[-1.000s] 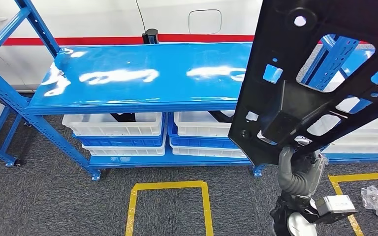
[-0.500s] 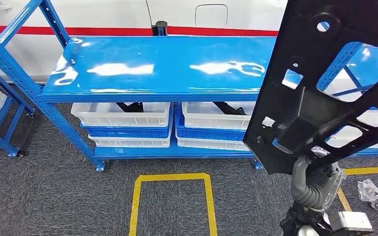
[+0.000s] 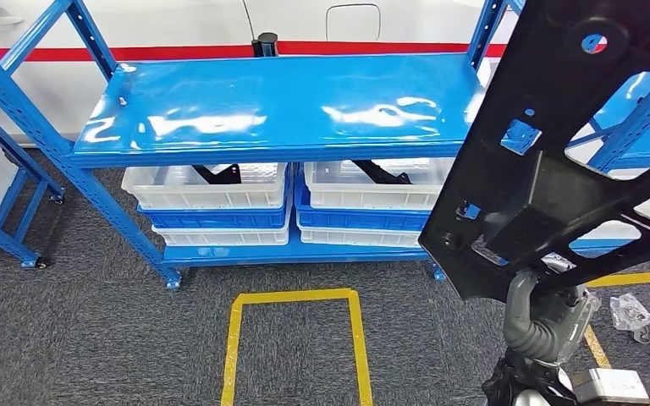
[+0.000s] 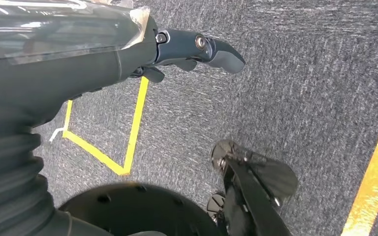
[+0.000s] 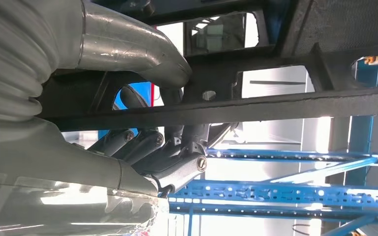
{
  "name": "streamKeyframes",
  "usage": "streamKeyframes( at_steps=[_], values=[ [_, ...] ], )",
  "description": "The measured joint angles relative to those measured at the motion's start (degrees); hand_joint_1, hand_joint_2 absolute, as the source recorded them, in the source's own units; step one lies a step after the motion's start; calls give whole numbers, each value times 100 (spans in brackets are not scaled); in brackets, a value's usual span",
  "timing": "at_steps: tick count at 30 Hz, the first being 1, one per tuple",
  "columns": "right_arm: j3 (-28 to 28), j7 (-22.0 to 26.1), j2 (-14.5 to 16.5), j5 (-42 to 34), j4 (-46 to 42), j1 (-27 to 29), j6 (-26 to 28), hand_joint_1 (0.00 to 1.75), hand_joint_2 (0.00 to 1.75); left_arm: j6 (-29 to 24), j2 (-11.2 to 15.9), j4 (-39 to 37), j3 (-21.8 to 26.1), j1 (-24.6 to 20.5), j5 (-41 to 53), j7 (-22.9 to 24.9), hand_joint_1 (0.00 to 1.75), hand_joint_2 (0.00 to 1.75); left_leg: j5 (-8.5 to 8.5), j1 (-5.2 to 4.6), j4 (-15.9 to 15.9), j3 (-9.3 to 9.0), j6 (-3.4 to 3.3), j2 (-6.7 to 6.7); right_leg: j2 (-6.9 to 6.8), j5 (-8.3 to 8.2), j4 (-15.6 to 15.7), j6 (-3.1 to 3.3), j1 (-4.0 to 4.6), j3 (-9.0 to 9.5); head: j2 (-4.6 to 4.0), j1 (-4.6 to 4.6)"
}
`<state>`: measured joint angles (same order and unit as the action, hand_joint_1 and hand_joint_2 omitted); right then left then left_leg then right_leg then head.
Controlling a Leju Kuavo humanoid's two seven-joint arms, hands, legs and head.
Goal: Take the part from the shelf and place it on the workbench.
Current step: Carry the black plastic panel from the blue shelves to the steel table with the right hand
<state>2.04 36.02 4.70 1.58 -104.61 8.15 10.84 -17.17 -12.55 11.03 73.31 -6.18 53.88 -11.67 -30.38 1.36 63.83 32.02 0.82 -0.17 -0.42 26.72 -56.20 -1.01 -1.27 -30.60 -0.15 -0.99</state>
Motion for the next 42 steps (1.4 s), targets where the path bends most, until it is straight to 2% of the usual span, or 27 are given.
streamKeyframes(
  at_steps=[2,4,6,7,9,11,12,13,15,16,17,18,20,22,24,25,26,27,28,30,32,33,35,37,38,40,42],
  values=[
    [4,-1,9,9,-24,1,-19,175,175,14,3,-1,-1,-7,-7,1,0,175,103,-7,-542,-306,-23,-18,3,-29,-75,-52,20,-90,1,3],
    [10,-2,20,22,-44,6,-44,175,175,20,9,-2,-1,-5,-24,3,0,175,123,-50,-612,-272,-95,-28,5,-90,-93,-141,31,-149,2,8],
    [22,-4,28,34,-58,19,-68,175,175,19,13,-1,0,-3,-41,5,0,175,199,-60,-635,-202,-213,-8,10,-53,-152,-203,16,-224,2,8],
    [33,-5,32,39,-64,25,-77,175,175,19,14,-1,0,-5,-44,6,0,175,248,-59,-651,-161,-282,5,13,67,-296,-196,11,-303,2,20],
    [54,-9,37,46,-73,34,-91,175,175,25,17,1,0,-9,-44,6,0,175,344,-73,-661,-46,-369,24,20,490,-935,-134,5,-561,2,44],
    [79,-9,40,50,-74,50,-99,175,175,36,18,1,0,-7,-44,6,0,175,445,-86,-656,91,-388,35,23,805,-1654,-133,5,-760,2,56],
    [91,-10,39,50,-74,59,-101,175,175,40,18,1,0,-6,-44,5,0,175,494,-88,-654,155,-383,36,24,818,-1782,-172,4,-744,2,59],
    [102,-10,40,48,-75,66,-103,175,175,42,18,1,0,-6,-44,5,0,175,544,-87,-652,216,-371,37,24,740,-1687,-228,0,-614,2,61],
    [109,-11,42,44,-84,69,-109,175,175,46,18,1,0,-6,-42,7,0,175,631,-85,-643,308,-326,34,22,505,-924,-315,-15,-70,2,68],
    [110,-12,44,44,-92,67,-115,175,175,48,18,0,0,-6,-40,10,0,175,671,-93,-633,346,-295,32,28,447,-475,-321,-7,228,2,69],
    [110,-13,48,44,-99,74,-121,175,175,49,19,0,0,-7,-38,16,0,175,711,-105,-626,368,-259,30,35,429,-158,-304,6,416,2,64],
    [111,-14,51,44,-107,82,-126,175,175,45,20,0,0,-7,-36,23,0,175,750,-116,-619,382,-225,28,44,441,7,-277,24,505,2,59],
    [118,-16,56,45,-114,104,-131,175,175,37,25,1,0,-3,-36,35,0,175,811,-115,-616,398,-163,24,55,412,29,-203,25,453,2,41],
    [128,-17,68,42,-116,108,-135,175,175,34,28,0,0,5,-35,42,0,175,622,-88,-467,466,-109,14,45,337,26,-81,-11,385,2,32],
    [136,-17,89,37,-119,110,-146,175,175,15,28,0,-2,8,-13,19,0,175,103,-69,97,644,-65,4,28,246,26,40,-14,287,2,26],
    [139,-17,98,36,-122,117,-154,175,175,-10,28,1,-11,9,19,-12,0,175,-146,-66,493,748,-47,2,22,201,23,79,-1,234,2,24],
    [140,-17,104,39,-125,128,-163,175,175,-40,29,1,-28,10,66,-46,0,175,-283,-65,832,819,-33,1,26,159,21,89,13,183,2,23],
    [142,-18,111,42,-127,144,-174,175,175,-71,31,1,-55,11,120,-77,0,175,-297,-63,1032,825,-27,1,38,116,16,85,25,134,2,23],
    [143,-22,116,44,-130,162,-191,175,175,-101,32,1,-87,12,175,-87,0,175,-196,-62,1017,730,-31,-1,60,76,10,72,32,91,2,23],
    [145,-32,130,44,-138,188,-232,175,175,-154,36,1,-138,13,246,-85,0,175,92,-61,392,247,-72,-76,124,16,-10,28,33,16,2,21],
    [151,-38,151,39,-154,189,-267,175,175,-195,45,1,-175,17,284,-81,0,175,172,-62,-367,-257,-133,-254,197,-36,-31,-24,46,-47,2,27],
    [153,-38,161,34,-163,184,-277,175,175,-206,49,1,-194,19,297,-78,0,175,145,-71,-577,-376,-158,-311,230,-63,-41,-56,49,-75,2,25],
    [160,-39,174,25,-175,184,-287,175,175,-224,54,1,-228,23,312,-70,0,175,112,-92,-704,-397,-206,-252,307,-127,-50,-143,58,-144,2,25],
    [185,-39,180,21,-187,189,-290,175,175,-243,57,1,-257,24,314,-63,0,175,152,-83,-774,-368,-289,-129,278,-77,-186,-191,59,-280,2,40],
    [198,-39,182,22,-191,188,-291,175,175,-250,57,1,-266,24,314,-60,0,175,188,-73,-798,-346,-331,-69,230,34,-388,-182,64,-392,2,64],
    [216,-39,185,27,-194,192,-295,175,175,-252,57,1,-273,25,318,-43,0,175,235,-75,-802,-288,-377,56,141,378,-1101,-140,55,-712,2,100],
    [230,-39,185,27,-194,211,-298,175,175,-240,59,1,-274,29,334,2,0,175,266,-79,-793,-234,-378,191,118,579,-1673,-168,39,-922,2,108]
  ],
)
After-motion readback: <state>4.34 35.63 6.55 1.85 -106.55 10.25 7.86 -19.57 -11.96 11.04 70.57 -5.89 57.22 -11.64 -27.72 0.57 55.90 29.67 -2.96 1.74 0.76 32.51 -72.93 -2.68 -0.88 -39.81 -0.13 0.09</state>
